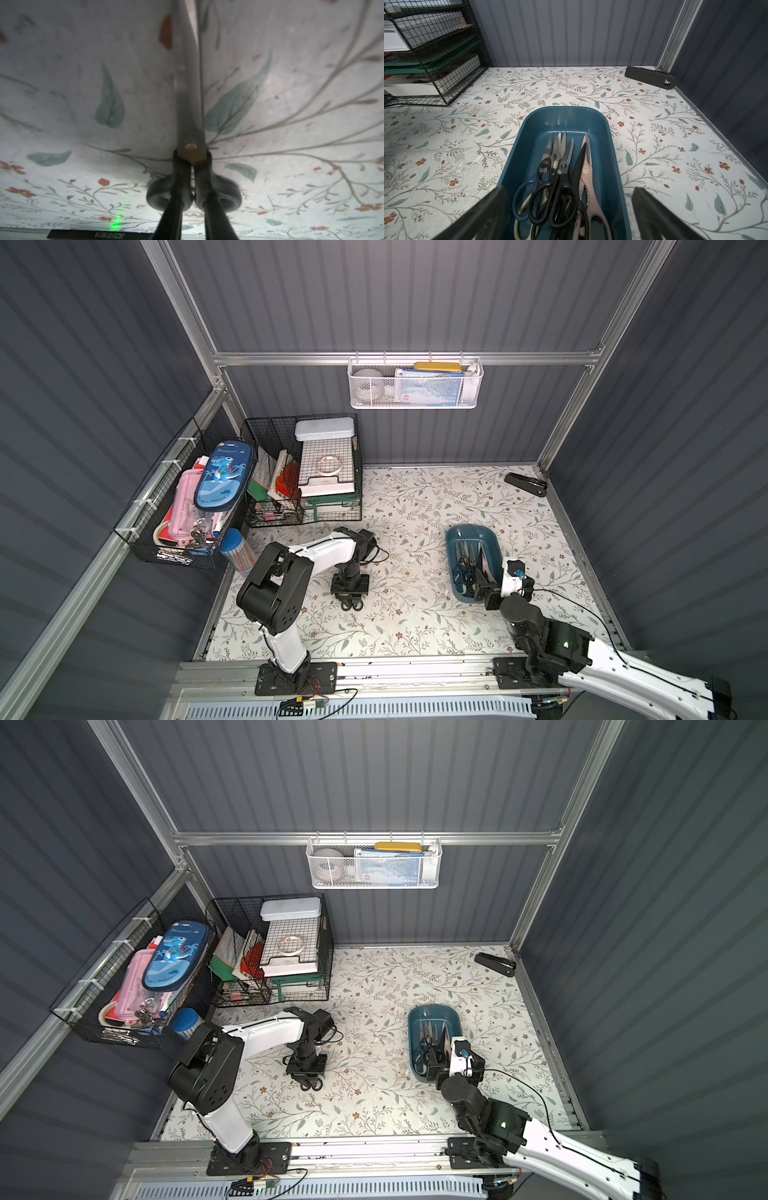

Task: Put the scissors into the storage box
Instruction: Pick up the scissors from the center of the board.

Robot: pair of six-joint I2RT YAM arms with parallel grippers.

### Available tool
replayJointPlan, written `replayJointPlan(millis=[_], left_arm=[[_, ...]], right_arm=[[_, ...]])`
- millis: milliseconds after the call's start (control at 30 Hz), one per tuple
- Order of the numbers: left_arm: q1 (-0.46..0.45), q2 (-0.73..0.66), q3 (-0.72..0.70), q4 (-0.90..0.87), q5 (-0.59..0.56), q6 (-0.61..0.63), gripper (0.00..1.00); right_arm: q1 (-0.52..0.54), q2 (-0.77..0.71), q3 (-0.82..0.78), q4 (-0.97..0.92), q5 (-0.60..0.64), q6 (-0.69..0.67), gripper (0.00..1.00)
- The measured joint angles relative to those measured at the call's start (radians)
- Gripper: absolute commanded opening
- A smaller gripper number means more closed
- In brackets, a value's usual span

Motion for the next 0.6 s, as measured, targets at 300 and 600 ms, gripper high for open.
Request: replayJointPlan(millis=[300, 600], left_arm=[[-0.003, 0.010, 0.020, -0.011, -0.017, 0.001, 0.06], [-0.031, 0.011, 0.217, -0.008, -0.069, 0.001, 0.07]], right_arm=[[0.000, 0.000, 0.000, 0.000, -0.001, 0.000, 0.99], [0.000, 0.000, 0.000, 0.000, -0.003, 0.000, 0.99]])
